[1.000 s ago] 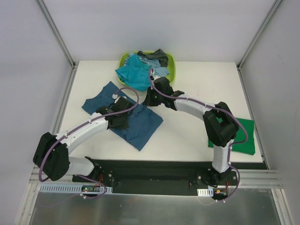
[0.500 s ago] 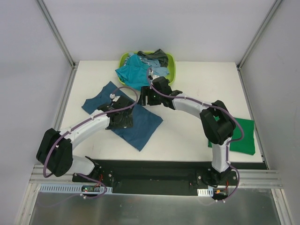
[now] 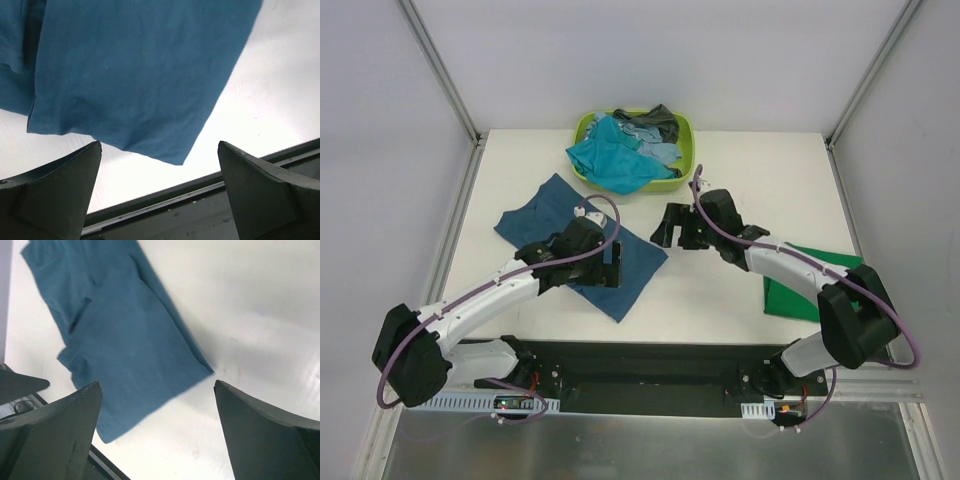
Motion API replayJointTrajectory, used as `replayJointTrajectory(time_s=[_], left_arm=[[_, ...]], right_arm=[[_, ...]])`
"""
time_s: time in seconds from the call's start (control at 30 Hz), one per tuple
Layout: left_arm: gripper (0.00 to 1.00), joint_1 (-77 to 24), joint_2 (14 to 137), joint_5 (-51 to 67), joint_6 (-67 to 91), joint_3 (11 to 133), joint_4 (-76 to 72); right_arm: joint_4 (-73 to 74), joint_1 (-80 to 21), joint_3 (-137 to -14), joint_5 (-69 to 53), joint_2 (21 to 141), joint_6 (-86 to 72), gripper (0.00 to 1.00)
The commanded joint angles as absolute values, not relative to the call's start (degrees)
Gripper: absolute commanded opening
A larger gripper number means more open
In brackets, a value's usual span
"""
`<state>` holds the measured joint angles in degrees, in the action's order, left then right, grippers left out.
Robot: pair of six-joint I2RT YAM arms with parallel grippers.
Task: Fold and stack the t-shirts
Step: Fold the folded rectangular tshirt in 1/3 of the way, then grab one side of the 2/3 rectangular tshirt with both arms
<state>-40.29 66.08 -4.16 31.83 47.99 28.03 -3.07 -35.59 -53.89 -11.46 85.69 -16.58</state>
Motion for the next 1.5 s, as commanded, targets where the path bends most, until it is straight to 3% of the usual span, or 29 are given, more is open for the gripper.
replayJointTrajectory(time_s=[0.0,0.3,0.5,0.7,0.8,0.9,1.1,1.2,1.47], left_arm=[[0.99,-39.4,68.5,-5.3,31.3,44.8,23.7],[0.99,-35.3,75.3,-7.6,31.2,39.6,15.9],[0.99,-33.0,76.5,-16.5,33.3,39.5,18.0],[0.99,-32.8,72.5,-9.5,31.6,41.7,20.1],[0.99,-35.9,68.0,-7.2,31.4,41.5,20.7],[0.99,-44.6,65.8,-12.7,31.6,41.9,22.0],[0.99,-53.5,70.3,-8.1,29.6,43.7,23.1],[0.90,-56.4,75.0,-7.0,28.6,44.7,23.2],[0.49,-59.7,84.5,-4.8,26.3,47.8,23.1]], right_arm=[[-7.4,-34.5,-47.7,-12.7,81.5,-19.5,0.96],[-7.4,-34.3,-45.0,-12.9,81.7,-20.0,0.96],[-6.3,-33.8,-44.6,-11.5,82.8,-20.3,0.96],[-5.2,-32.9,-47.1,-14.7,85.4,-20.4,0.96],[-5.1,-32.8,-48.5,-15.3,87.4,-21.4,0.96],[-3.6,-32.8,-50.8,-15.6,90.8,-22.7,0.96],[-5.3,-32.9,-52.6,-19.4,95.8,-26.1,0.98],[-6.2,-32.9,-52.5,-20.5,97.6,-27.9,0.97],[-8.5,-32.8,-52.4,-24.3,102.5,-31.8,0.70]])
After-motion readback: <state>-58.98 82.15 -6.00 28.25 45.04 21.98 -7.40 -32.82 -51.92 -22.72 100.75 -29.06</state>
